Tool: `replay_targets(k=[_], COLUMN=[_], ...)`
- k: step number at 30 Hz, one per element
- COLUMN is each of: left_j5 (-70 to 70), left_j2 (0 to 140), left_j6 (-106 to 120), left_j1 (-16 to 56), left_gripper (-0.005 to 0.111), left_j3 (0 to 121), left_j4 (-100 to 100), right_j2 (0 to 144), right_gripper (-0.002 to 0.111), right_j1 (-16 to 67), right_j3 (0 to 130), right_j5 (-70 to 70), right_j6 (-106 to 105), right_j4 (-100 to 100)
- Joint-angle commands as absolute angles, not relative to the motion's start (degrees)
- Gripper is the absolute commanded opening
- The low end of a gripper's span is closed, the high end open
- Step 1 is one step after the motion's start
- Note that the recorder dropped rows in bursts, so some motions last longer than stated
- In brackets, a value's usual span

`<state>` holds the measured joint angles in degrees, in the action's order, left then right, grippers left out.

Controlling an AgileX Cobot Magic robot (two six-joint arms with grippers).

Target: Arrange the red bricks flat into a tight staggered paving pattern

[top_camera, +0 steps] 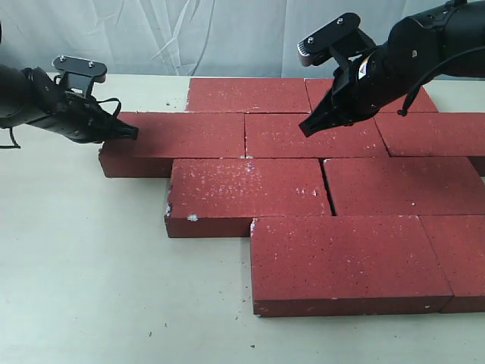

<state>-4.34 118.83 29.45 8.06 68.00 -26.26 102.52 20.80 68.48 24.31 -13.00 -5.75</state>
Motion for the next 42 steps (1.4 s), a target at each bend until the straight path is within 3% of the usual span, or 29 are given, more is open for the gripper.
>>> replay_targets(k=[1, 34, 42], left_j5=[-6.96, -10.28, -13.09], left_j2=[118.62, 115.73, 115.73], left_j6=[29.58, 29.47, 29.13], left_j1=[8.06, 6.85, 3.87], left_gripper=[0.000, 0.000, 0.000], left_j3=[68.15, 68.15, 68.15], left_j4=[-25.26, -20.81, -20.32], right_j2=[102.08, 102.60, 102.60], right_gripper=[-0.001, -0.001, -0.001], right_j1=[20.47, 20.47, 20.47], right_j3=[68.27, 68.16, 68.16], right_j5=[23.85, 24.22, 24.22], right_j6=[-13.25, -13.25, -13.25], right_j4=[-6.08, -6.08, -6.08])
